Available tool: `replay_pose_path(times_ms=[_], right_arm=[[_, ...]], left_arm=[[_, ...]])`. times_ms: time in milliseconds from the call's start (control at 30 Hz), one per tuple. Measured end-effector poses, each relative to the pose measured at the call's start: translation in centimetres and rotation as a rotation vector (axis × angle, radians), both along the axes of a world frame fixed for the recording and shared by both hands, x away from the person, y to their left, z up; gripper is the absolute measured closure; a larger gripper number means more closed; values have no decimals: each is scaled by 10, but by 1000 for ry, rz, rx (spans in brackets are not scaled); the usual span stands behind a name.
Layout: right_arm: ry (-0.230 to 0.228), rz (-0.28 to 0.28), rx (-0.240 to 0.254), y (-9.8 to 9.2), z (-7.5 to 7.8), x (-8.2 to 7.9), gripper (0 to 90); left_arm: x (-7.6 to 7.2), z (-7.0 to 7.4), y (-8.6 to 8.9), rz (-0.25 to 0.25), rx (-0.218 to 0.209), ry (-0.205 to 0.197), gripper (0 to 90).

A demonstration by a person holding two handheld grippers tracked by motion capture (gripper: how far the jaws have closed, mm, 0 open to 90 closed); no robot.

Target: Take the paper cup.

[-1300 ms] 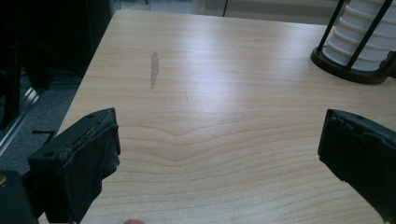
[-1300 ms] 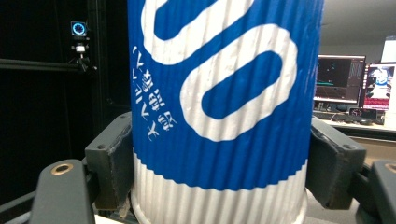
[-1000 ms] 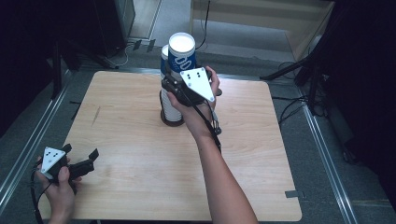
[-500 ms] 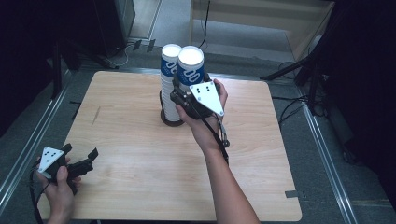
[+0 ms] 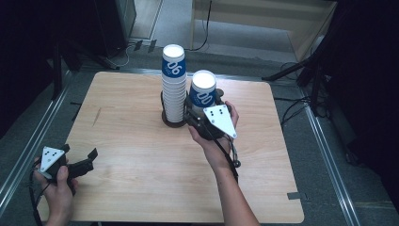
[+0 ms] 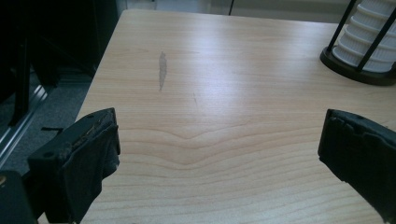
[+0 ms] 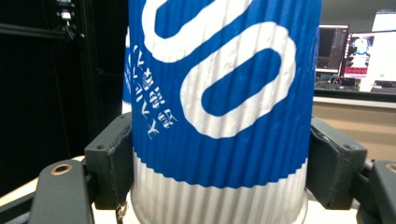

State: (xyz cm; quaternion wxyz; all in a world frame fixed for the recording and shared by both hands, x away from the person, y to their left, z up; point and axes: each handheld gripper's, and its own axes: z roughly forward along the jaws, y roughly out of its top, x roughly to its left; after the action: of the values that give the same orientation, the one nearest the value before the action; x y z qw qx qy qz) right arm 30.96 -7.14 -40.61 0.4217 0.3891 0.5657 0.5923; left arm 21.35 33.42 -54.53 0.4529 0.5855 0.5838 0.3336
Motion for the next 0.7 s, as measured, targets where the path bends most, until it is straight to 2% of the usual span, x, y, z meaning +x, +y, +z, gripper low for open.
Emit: replay_pose_path(times_ms=[133, 200, 333, 533, 700], right_arm=[[17, -10, -9, -7, -12, -7, 218], [25, -52, -27, -10, -17, -11, 216], [47, -52, 0, -20, -27, -18, 214], [71, -50, -19, -27, -41, -28, 213], [95, -74, -40, -29, -51, -36, 212]], left_arm=[[0, 6, -10, -24, 4, 2, 0], [0, 10, -16, -43, 3, 1, 0], [-1, 19, -28, -60, -4, -4, 0], [2, 26, -50, -113, 22, -15, 0], [7, 34, -65, -150, 20, -26, 0]])
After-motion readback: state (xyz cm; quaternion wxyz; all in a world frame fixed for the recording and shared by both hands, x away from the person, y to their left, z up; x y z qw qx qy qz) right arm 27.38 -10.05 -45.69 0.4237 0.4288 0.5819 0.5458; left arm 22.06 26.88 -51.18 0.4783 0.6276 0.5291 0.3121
